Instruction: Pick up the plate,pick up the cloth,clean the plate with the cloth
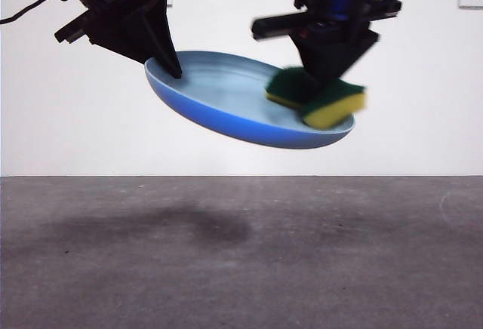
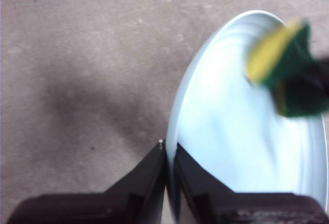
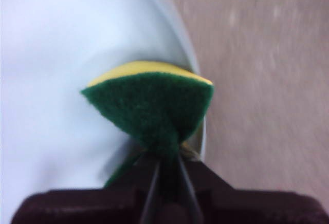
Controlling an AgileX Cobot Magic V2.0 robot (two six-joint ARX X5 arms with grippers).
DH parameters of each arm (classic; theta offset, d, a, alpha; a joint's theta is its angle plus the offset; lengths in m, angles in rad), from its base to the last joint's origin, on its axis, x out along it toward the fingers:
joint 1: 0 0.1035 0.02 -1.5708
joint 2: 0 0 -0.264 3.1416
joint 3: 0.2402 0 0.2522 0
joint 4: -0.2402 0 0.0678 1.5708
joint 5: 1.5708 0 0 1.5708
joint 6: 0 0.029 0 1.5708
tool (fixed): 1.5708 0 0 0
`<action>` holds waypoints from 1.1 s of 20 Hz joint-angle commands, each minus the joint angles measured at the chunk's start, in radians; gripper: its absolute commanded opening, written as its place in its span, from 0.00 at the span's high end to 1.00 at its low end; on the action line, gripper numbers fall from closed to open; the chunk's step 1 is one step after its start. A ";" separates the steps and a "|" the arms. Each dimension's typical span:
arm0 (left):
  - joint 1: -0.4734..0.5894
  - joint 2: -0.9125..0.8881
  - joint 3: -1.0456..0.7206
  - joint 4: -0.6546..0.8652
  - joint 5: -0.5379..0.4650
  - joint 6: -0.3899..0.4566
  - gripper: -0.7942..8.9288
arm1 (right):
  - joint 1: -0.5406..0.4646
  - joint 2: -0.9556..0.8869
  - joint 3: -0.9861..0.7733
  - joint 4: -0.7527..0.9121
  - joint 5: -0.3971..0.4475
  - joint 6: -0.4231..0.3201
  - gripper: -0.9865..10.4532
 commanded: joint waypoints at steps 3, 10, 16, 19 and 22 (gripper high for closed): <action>-0.005 -0.003 0.002 0.020 0.054 -0.004 0.93 | -0.022 0.005 -0.007 0.185 -0.293 0.016 0.92; -0.005 -0.003 0.002 0.111 0.050 -0.031 0.93 | 0.041 0.011 -0.007 0.047 -0.558 0.040 0.92; 0.009 -0.003 0.002 0.074 0.058 -0.030 0.93 | 0.036 0.010 -0.007 -0.222 -0.050 -0.031 0.92; 0.008 -0.003 0.002 0.061 0.107 -0.027 0.93 | -0.006 0.009 -0.007 -0.076 0.111 -0.031 0.92; 0.008 -0.003 0.002 0.054 0.136 -0.027 0.93 | -0.023 0.009 -0.007 0.115 0.033 -0.030 0.92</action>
